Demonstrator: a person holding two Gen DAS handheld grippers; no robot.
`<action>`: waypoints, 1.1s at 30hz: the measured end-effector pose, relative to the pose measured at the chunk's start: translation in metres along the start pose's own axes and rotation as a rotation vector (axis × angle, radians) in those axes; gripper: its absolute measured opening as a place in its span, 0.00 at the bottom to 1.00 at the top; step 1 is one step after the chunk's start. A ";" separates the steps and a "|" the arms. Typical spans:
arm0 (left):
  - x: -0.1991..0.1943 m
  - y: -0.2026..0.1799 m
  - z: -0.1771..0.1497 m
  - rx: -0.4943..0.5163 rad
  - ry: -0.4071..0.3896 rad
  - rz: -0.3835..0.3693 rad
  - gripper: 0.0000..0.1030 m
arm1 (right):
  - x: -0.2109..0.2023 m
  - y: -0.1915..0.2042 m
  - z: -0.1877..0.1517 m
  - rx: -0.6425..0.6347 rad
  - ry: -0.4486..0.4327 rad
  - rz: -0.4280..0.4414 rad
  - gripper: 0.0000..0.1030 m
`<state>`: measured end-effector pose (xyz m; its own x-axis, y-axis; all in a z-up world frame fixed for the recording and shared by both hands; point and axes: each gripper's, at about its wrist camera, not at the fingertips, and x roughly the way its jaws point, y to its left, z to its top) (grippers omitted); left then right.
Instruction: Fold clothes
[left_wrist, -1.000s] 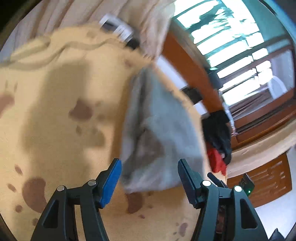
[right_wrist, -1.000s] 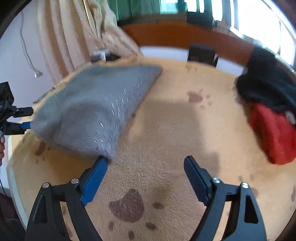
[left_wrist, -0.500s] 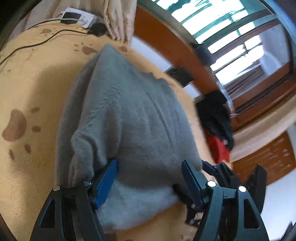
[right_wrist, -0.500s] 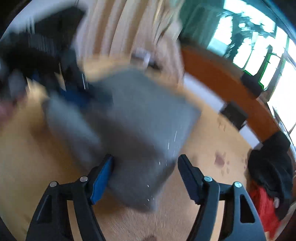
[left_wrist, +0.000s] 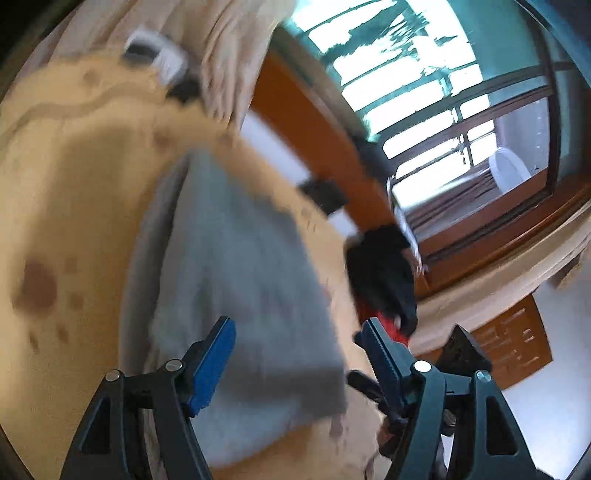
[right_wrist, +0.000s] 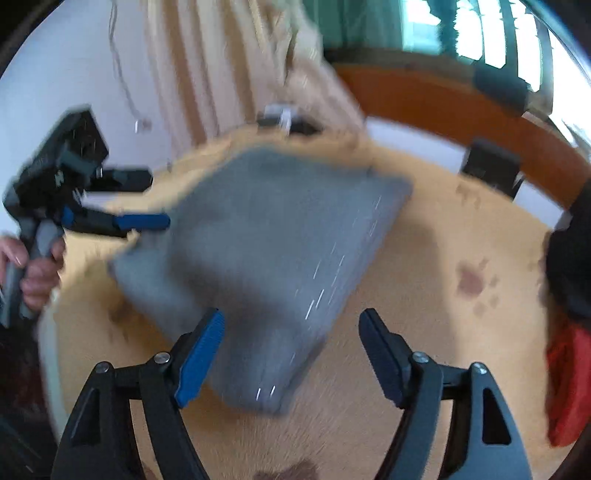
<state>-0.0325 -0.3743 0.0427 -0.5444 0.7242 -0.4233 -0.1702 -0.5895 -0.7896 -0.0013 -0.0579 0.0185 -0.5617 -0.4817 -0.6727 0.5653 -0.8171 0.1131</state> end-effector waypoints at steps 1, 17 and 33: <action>0.002 -0.003 0.009 0.011 -0.020 -0.005 0.74 | -0.004 -0.005 0.011 0.019 -0.034 0.004 0.79; 0.055 0.071 0.033 -0.110 -0.059 -0.007 0.74 | 0.087 0.035 0.024 -0.222 0.064 0.052 0.81; -0.006 0.069 0.045 -0.161 -0.183 -0.047 0.81 | 0.028 -0.005 0.049 -0.028 -0.063 0.143 0.85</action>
<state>-0.0776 -0.4352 0.0107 -0.6810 0.6639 -0.3089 -0.0737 -0.4819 -0.8731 -0.0495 -0.0823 0.0349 -0.5104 -0.6122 -0.6039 0.6582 -0.7301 0.1838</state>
